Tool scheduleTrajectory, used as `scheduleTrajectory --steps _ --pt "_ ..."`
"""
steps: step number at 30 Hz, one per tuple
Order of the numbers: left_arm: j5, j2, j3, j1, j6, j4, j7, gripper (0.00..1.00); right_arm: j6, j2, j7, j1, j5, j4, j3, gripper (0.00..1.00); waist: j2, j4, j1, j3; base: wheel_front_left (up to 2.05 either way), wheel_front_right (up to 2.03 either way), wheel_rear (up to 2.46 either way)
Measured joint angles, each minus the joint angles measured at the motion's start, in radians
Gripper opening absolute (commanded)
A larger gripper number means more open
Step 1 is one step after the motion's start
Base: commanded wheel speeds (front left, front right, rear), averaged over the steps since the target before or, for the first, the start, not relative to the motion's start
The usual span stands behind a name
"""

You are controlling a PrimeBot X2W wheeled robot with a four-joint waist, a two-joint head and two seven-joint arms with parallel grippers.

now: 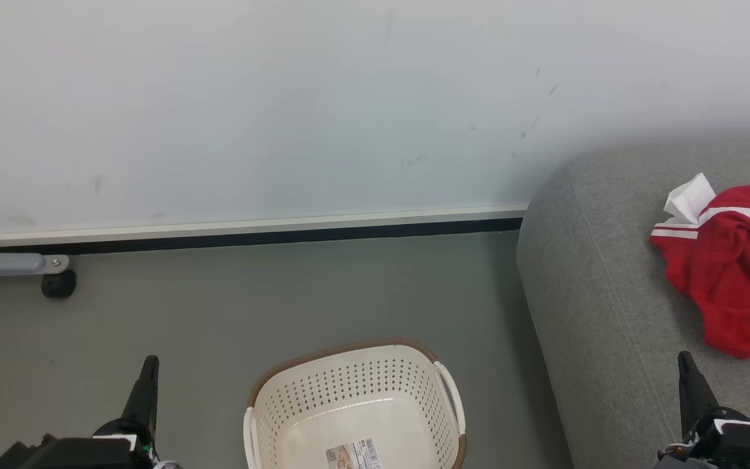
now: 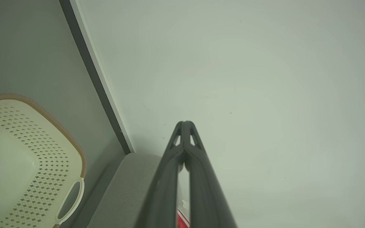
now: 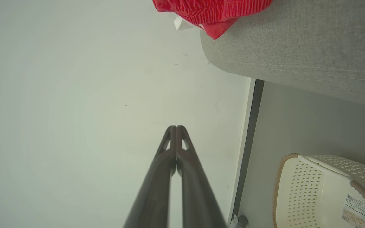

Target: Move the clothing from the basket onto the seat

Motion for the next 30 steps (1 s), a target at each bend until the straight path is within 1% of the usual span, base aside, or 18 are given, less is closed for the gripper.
scheduleTrajectory --steps 30 --pt "0.000 0.000 0.000 0.000 0.000 0.000 0.000 0.00 0.000 0.000 0.000 0.000 0.000 0.000 0.000 0.00 -0.0001 0.000 0.0000 0.000 0.00 0.00 0.00"
